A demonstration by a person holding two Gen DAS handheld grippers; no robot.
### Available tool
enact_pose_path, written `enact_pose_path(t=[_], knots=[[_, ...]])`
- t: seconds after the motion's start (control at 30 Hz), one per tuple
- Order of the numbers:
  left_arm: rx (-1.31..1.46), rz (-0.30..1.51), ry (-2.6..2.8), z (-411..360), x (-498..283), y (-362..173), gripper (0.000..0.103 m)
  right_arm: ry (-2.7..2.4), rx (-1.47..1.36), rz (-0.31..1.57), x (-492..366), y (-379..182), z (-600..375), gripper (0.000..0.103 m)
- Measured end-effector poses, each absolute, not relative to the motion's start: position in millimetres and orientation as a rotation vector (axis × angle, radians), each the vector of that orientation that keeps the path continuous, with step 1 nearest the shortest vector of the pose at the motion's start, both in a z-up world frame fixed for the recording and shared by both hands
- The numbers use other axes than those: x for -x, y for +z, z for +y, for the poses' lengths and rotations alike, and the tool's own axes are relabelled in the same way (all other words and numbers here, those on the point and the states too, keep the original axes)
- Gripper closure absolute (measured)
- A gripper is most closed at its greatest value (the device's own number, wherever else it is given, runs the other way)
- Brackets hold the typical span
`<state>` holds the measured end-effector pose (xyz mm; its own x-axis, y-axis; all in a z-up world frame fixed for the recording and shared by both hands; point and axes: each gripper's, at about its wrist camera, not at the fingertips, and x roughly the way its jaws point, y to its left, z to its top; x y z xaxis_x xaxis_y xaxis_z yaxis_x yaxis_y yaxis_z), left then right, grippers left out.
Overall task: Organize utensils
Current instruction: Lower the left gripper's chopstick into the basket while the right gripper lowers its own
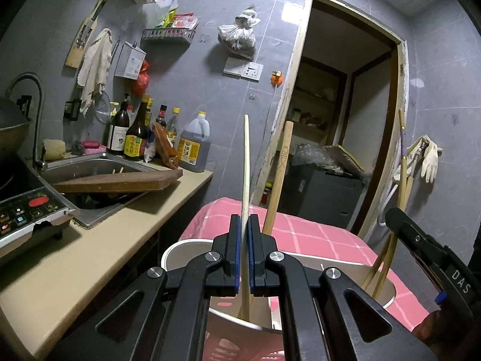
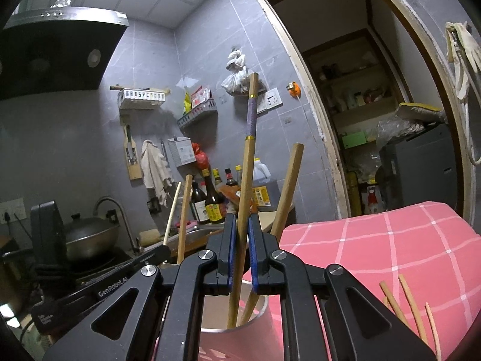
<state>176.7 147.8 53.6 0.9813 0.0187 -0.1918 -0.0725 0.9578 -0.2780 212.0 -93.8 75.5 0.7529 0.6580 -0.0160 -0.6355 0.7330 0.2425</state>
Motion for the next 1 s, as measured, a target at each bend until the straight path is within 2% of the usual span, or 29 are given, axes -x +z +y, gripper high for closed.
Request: enact_pose_path(t=[0.33, 0.9, 1.0], knots=[[0.246, 0.175, 0.065, 141.8, -176.5, 51.6, 0.1, 0.653, -0.153, 0.051, -202.5, 76.7, -90.1, 0.097], [0.226, 0.188, 0.028, 132.8, -166.5, 45.5, 0.099, 0.632, -0.125, 0.107, -201.4, 70.5, -93.1, 0.096], [0.235, 0.201, 0.014, 132.5, -163.7, 44.3, 0.093, 0.625, -0.12, 0.105, -197.0, 70.1, -96.1, 0.094]])
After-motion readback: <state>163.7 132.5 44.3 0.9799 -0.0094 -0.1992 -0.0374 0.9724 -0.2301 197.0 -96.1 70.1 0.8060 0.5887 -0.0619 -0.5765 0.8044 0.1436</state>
